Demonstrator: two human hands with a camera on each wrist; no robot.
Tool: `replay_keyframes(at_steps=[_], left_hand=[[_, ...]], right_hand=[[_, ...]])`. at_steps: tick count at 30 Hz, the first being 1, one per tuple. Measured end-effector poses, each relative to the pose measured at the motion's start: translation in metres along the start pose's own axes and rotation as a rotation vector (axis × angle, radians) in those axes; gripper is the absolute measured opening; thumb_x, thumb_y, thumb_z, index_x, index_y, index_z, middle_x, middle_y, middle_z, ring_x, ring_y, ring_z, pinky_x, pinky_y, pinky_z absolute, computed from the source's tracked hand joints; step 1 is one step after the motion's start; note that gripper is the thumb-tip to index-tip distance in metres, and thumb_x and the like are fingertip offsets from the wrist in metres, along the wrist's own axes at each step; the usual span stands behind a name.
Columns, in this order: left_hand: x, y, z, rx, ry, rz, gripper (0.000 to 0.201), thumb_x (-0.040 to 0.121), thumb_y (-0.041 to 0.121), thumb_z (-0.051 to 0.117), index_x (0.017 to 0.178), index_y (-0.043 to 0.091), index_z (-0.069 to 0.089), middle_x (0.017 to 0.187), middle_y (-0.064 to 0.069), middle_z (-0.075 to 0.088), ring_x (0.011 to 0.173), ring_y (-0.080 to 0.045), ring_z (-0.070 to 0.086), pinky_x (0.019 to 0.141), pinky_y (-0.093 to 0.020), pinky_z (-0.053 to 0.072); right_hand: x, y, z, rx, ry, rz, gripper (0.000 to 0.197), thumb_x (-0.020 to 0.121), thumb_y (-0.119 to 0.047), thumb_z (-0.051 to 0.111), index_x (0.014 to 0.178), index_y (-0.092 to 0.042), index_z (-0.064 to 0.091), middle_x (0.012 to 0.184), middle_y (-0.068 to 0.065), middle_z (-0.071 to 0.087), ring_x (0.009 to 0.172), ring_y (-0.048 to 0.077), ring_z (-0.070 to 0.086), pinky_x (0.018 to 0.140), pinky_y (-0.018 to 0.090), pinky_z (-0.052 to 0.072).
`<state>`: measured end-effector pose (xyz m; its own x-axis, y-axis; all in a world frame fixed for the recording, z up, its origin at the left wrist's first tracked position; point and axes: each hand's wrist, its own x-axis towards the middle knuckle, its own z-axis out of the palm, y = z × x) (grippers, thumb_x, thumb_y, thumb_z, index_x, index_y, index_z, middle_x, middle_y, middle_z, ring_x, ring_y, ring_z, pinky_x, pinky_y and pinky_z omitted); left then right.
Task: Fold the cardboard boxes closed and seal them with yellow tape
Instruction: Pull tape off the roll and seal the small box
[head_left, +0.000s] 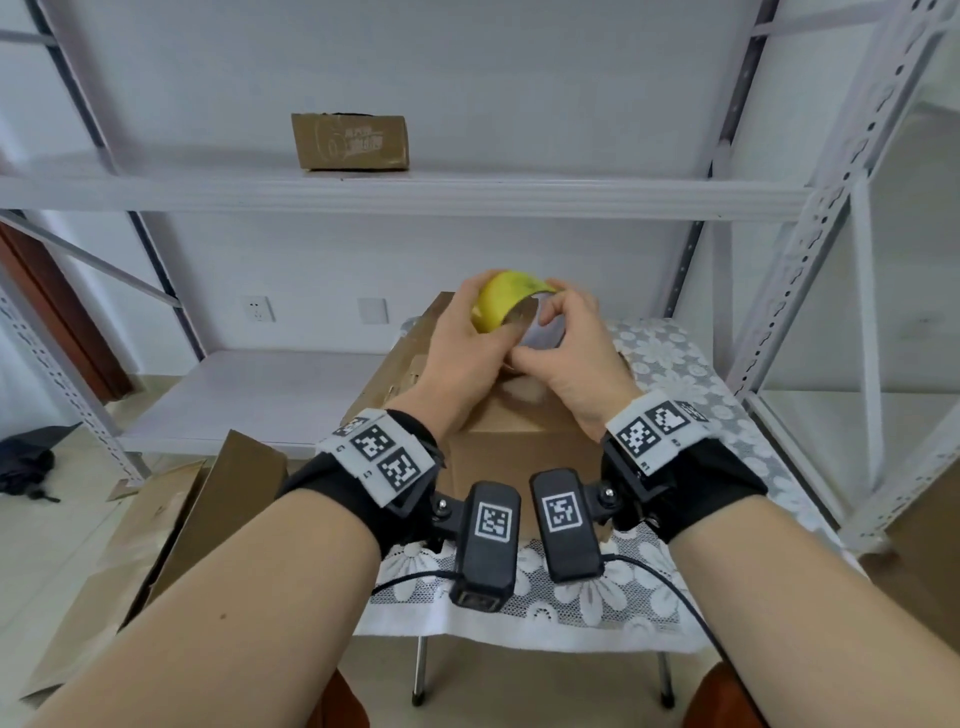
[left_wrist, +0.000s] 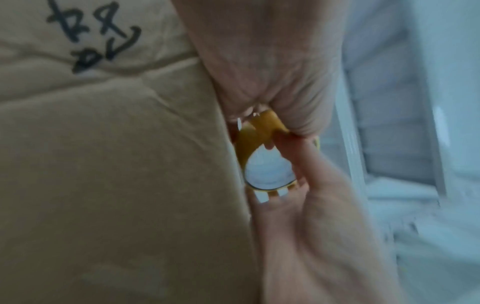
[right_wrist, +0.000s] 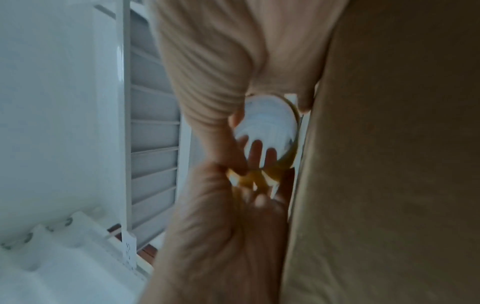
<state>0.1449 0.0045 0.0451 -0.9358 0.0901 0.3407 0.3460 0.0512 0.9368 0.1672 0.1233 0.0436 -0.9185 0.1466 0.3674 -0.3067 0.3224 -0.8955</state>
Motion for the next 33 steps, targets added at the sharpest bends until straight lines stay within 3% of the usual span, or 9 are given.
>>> replay_keyframes(at_steps=[5, 7, 10, 13, 15, 18, 24, 28, 33], left_hand=[[0.008, -0.007, -0.005, 0.001, 0.063, 0.0, 0.06, 0.081, -0.019, 0.041, 0.112, 0.03, 0.054, 0.11, -0.002, 0.063, 0.106, -0.02, 0.06, 0.089, -0.028, 0.052], [0.01, -0.009, -0.004, 0.011, 0.071, 0.003, 0.058, 0.082, -0.02, 0.039, 0.112, 0.028, 0.054, 0.105, 0.0, 0.063, 0.098, -0.016, 0.06, 0.083, -0.022, 0.051], [0.01, -0.008, -0.005, 0.001, 0.076, 0.007, 0.054, 0.084, -0.02, 0.04, 0.114, 0.023, 0.055, 0.102, 0.002, 0.062, 0.094, -0.013, 0.059, 0.076, -0.015, 0.049], [0.008, -0.009, -0.005, 0.028, 0.091, -0.001, 0.043, 0.091, -0.007, 0.051, 0.123, 0.022, 0.054, 0.112, 0.002, 0.06, 0.102, -0.011, 0.057, 0.079, -0.012, 0.048], [0.009, -0.011, -0.005, 0.04, 0.129, -0.062, 0.037, 0.093, 0.006, 0.059, 0.126, 0.021, 0.051, 0.118, 0.0, 0.059, 0.104, -0.013, 0.057, 0.088, -0.022, 0.049], [0.013, -0.015, -0.004, 0.058, 0.146, -0.174, 0.016, 0.096, 0.014, 0.053, 0.11, 0.011, 0.061, 0.11, -0.009, 0.068, 0.1, -0.022, 0.064, 0.092, -0.041, 0.053], [0.018, -0.021, -0.003, 0.018, 0.13, -0.205, 0.034, 0.083, 0.036, 0.05, 0.103, 0.015, 0.067, 0.095, -0.014, 0.073, 0.091, -0.033, 0.07, 0.087, -0.053, 0.055], [0.015, -0.015, -0.004, 0.014, 0.101, -0.195, 0.016, 0.092, 0.021, 0.051, 0.102, 0.019, 0.064, 0.097, -0.008, 0.071, 0.094, -0.031, 0.069, 0.088, -0.052, 0.055], [0.015, -0.014, -0.003, 0.011, 0.094, -0.198, 0.024, 0.091, 0.0, 0.047, 0.086, 0.018, 0.06, 0.082, -0.014, 0.065, 0.085, -0.034, 0.064, 0.091, -0.059, 0.051]], right_hand=[[0.005, 0.002, -0.003, 0.567, 0.06, 0.164, 0.033, 0.058, -0.005, 0.066, 0.075, -0.017, 0.04, 0.108, 0.011, 0.061, 0.109, 0.026, 0.057, 0.105, 0.054, 0.039], [0.004, 0.001, -0.004, 0.562, 0.031, 0.195, 0.043, 0.064, -0.002, 0.072, 0.098, -0.015, 0.05, 0.11, 0.011, 0.061, 0.111, 0.027, 0.058, 0.104, 0.051, 0.042], [0.002, 0.001, -0.003, 0.546, -0.06, 0.199, 0.07, 0.069, -0.003, 0.077, 0.129, -0.015, 0.044, 0.124, 0.012, 0.059, 0.118, 0.024, 0.057, 0.103, 0.041, 0.045], [0.0, 0.0, -0.002, 0.512, -0.021, 0.186, 0.048, 0.071, -0.001, 0.077, 0.114, -0.01, 0.06, 0.112, 0.012, 0.067, 0.108, 0.025, 0.062, 0.102, 0.045, 0.045], [-0.003, -0.001, -0.003, 0.467, 0.029, 0.169, 0.045, 0.065, -0.008, 0.082, 0.105, -0.013, 0.062, 0.108, 0.011, 0.068, 0.104, 0.026, 0.064, 0.099, 0.046, 0.048], [-0.005, -0.002, -0.003, 0.423, 0.007, 0.172, 0.056, 0.048, -0.023, 0.088, 0.097, -0.018, 0.061, 0.104, 0.01, 0.069, 0.104, 0.03, 0.064, 0.097, 0.048, 0.049], [-0.006, -0.004, -0.004, 0.489, -0.186, 0.205, 0.056, 0.044, -0.023, 0.09, 0.094, -0.007, 0.07, 0.106, 0.026, 0.067, 0.094, 0.033, 0.063, 0.101, 0.056, 0.043], [-0.006, -0.004, -0.005, 0.535, -0.224, 0.208, 0.059, 0.038, -0.033, 0.094, 0.086, -0.006, 0.073, 0.1, 0.027, 0.067, 0.092, 0.032, 0.063, 0.098, 0.048, 0.046], [-0.006, -0.008, -0.006, 0.596, -0.218, 0.223, 0.037, 0.056, -0.028, 0.081, 0.082, -0.003, 0.07, 0.087, 0.021, 0.065, 0.083, 0.029, 0.057, 0.085, 0.037, 0.049]])
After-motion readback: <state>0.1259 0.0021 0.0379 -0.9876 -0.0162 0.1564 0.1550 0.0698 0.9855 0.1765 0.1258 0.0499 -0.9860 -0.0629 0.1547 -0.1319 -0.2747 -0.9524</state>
